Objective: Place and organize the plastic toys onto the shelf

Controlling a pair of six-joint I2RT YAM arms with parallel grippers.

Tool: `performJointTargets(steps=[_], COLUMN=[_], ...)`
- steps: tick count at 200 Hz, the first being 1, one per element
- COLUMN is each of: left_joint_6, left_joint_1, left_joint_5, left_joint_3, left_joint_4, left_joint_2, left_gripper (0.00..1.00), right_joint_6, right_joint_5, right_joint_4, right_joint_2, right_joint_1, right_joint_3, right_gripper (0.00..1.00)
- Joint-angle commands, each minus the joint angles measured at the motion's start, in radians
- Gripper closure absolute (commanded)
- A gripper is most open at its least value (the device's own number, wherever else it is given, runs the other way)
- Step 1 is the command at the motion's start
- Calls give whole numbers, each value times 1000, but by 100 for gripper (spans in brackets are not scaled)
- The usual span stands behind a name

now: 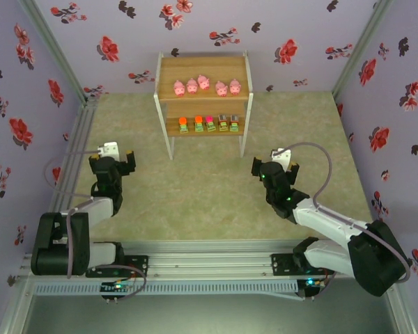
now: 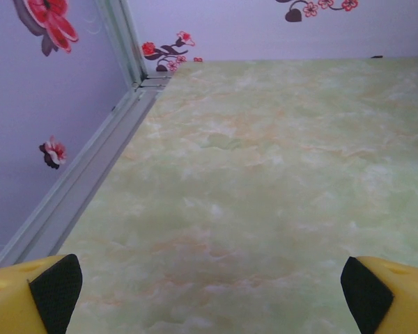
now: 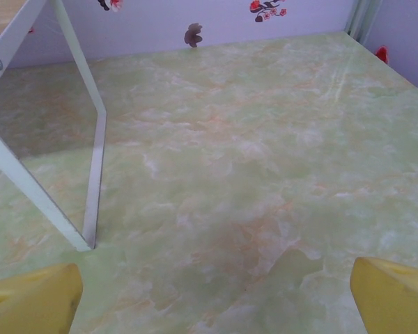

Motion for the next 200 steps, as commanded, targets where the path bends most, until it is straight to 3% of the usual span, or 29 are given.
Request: performJointTargets(steps=[1,62,73,162,200], left_joint_6=[43,46,20,4,4], left_joint_1=[4,22,42,53,53], left_joint_5=[131,168,192,188,187], left_joint_3=[3,13,35,43,43], left_joint_4=[109,245,161,166,165], left_joint_2=[88,262,240,250,249], left_gripper=[0,0,0,0,0], right_joint_6=[-15,-35,-48,-209,-364], right_joint_5=[-3,-5,-10,37,52], right_joint_4=[32,49,65,110,140], right_joint_2=[4,-46,-57,-84,2], right_joint_1=[-4,-4,-4,-9,-131], right_joint_3=[-6,-37,-46,-24,27], right_gripper=[1,1,1,1,1])
